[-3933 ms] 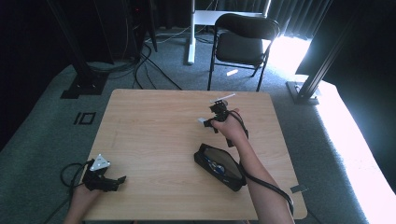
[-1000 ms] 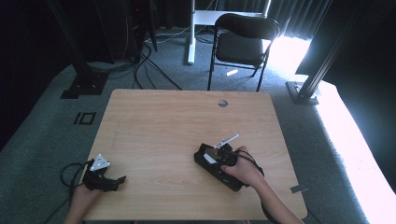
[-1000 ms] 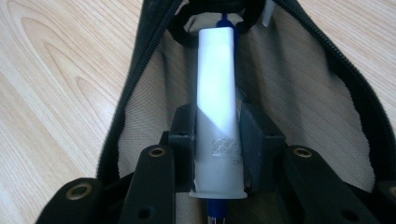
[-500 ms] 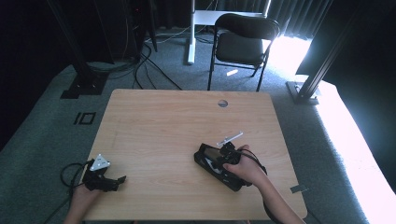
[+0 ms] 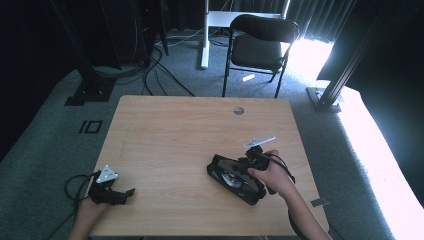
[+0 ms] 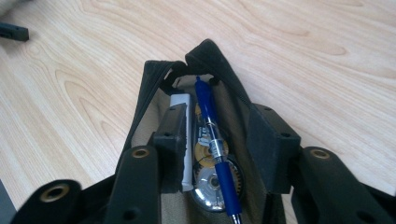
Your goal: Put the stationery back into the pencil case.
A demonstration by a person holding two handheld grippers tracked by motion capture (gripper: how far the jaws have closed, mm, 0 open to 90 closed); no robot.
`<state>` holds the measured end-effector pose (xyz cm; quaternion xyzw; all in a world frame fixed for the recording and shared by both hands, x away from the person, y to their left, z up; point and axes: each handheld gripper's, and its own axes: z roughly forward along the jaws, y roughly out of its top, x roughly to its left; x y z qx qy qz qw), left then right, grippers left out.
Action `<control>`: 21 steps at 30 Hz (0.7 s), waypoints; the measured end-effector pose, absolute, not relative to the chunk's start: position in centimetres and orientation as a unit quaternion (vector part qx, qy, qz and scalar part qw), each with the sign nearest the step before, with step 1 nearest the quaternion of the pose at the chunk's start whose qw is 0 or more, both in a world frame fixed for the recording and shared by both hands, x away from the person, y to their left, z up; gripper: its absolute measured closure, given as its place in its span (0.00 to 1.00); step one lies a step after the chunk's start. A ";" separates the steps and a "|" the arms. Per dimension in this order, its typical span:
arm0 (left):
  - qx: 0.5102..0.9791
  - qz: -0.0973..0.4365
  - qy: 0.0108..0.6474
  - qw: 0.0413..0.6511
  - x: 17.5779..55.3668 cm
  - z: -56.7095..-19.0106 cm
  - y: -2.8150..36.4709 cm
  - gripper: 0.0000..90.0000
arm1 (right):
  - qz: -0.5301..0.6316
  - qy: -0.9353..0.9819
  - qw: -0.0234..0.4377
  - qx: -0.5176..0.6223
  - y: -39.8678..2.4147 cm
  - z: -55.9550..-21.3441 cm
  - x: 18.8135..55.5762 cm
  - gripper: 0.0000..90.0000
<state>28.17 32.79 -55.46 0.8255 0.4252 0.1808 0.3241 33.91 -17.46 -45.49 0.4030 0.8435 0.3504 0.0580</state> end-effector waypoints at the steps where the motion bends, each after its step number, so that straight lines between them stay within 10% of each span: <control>1: 0.826 0.181 0.425 0.324 28.2 -55.5 32.8 0.01 | 0.353 0.842 0.061 0.403 -17.6 -45.4 33.9 0.62; 21: 0.826 0.181 0.425 0.324 28.2 -55.5 32.8 0.01 | 0.391 0.805 0.098 0.436 -20.5 -45.2 34.3 0.51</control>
